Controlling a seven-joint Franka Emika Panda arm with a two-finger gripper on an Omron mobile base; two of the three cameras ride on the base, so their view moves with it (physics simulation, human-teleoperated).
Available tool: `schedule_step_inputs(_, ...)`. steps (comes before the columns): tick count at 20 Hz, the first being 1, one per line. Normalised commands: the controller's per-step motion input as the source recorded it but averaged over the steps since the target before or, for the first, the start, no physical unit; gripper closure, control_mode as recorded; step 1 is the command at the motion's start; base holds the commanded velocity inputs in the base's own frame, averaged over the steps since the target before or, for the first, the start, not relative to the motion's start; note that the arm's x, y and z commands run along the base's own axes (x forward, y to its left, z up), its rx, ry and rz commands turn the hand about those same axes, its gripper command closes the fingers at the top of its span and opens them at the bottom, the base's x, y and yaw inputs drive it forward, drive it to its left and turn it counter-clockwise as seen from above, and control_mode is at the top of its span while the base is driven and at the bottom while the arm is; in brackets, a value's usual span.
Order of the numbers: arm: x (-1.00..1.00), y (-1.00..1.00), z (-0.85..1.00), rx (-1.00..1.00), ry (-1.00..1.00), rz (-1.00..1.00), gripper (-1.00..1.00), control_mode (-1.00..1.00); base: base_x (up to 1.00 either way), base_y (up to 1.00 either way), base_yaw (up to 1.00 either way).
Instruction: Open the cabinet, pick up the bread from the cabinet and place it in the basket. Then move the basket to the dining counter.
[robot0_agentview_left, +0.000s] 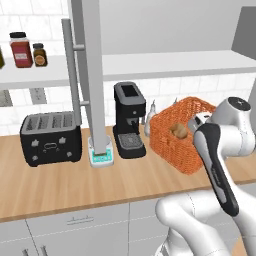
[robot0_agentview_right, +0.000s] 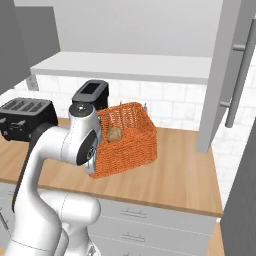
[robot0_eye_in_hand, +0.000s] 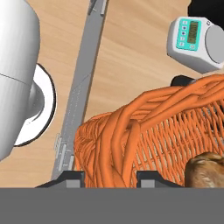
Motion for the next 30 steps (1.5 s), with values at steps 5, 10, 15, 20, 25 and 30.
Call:
schedule_step_inputs(5, 0.00, 0.00, 0.00, 0.00, 0.00, 0.01, 1.00, -1.00, 0.00, 0.00, 0.00)
schedule_step_inputs(10, 0.00, 0.00, 0.00, 0.00, 0.00, 0.00, 1.00, -1.00, 0.00, 0.00, 0.00)
schedule_step_inputs(15, 0.00, 0.00, 0.00, 0.00, 0.00, 0.00, 1.00, -1.00, 0.00, 0.00, 0.00)
schedule_step_inputs(20, -0.03, 0.00, 0.00, 0.00, 0.00, 0.00, 1.00, -1.00, 0.00, 0.00, 0.00)
schedule_step_inputs(25, 0.00, 0.00, 0.00, 0.00, 0.00, 0.00, 1.00, 1.00, -0.99, -0.04, 0.00)
schedule_step_inputs(30, 0.00, 0.00, 0.00, 0.00, 0.00, 0.00, 1.00, 1.00, -0.85, -0.02, 0.05)
